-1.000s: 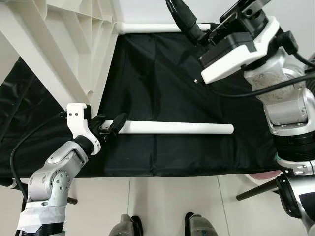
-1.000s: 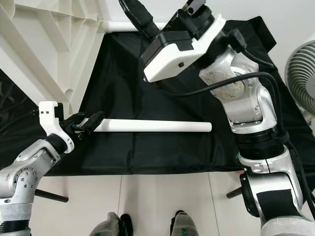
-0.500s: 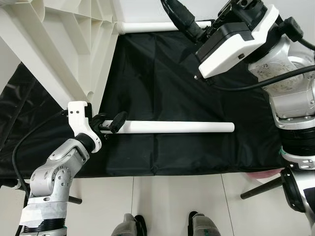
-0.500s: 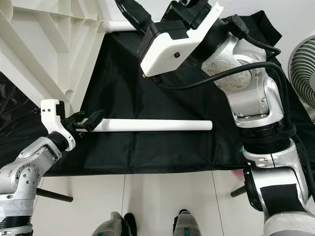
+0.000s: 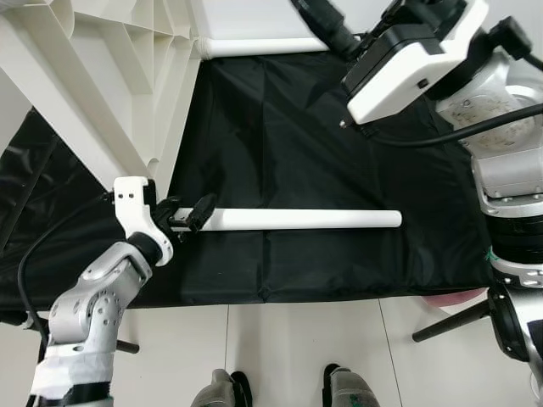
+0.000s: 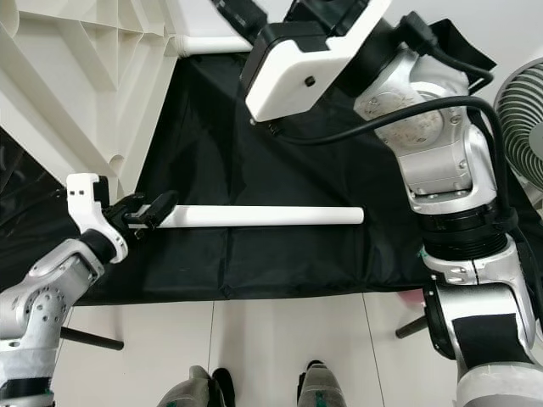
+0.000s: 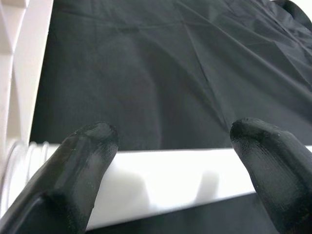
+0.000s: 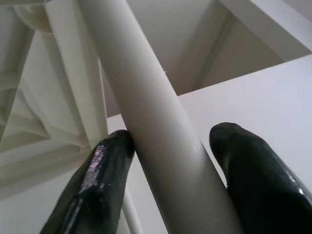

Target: Building children table

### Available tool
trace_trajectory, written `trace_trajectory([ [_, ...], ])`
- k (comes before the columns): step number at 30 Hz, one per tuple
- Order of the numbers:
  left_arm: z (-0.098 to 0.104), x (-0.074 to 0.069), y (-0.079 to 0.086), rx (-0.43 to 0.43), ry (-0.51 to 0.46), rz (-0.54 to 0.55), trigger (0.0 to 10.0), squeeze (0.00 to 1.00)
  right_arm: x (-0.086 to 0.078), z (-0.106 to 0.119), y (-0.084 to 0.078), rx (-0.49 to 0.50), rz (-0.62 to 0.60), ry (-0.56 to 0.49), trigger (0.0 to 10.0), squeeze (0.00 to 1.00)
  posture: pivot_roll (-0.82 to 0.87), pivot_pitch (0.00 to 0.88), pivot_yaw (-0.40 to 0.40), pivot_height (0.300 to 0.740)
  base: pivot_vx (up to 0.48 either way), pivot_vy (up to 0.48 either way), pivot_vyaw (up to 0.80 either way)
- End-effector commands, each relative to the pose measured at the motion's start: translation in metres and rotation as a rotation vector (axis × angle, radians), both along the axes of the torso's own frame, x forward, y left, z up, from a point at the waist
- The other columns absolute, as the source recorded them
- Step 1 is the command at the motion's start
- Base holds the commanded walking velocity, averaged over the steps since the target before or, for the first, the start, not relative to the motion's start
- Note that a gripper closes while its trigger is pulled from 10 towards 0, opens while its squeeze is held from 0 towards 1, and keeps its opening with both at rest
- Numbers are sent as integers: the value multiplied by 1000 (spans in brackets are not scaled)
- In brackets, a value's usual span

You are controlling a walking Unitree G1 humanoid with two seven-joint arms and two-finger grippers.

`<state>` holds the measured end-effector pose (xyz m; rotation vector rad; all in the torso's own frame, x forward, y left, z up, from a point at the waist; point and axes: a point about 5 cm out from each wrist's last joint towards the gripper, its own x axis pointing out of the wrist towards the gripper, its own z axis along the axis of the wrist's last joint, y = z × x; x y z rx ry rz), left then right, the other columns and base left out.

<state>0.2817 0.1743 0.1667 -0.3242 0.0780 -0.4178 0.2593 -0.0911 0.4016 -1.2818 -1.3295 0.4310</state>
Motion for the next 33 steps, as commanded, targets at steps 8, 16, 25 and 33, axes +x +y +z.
trace_trajectory([
  [8, -10, -27, 9, -70, 123, 181, 10000, 0, 6, 7, 1, 26, 7, 51, 0, 0, -83, 204, 122, 740, 0, 0, 0],
  [16, -13, -39, 13, -120, 154, 222, 10000, 0, 8, 8, 2, 25, 13, 58, 0, 0, -68, 208, 105, 740, 0, 0, 0],
  [25, -24, -28, 12, -206, 217, 323, 10000, 0, 10, 8, 5, 22, 26, 65, 0, 0, -80, 210, 106, 740, 0, 0, 0],
  [33, -15, -13, 15, -311, 185, 388, 10000, 0, 10, 8, 4, 21, 19, 68, 0, 0, -90, 215, 108, 740, 0, 0, 0],
])
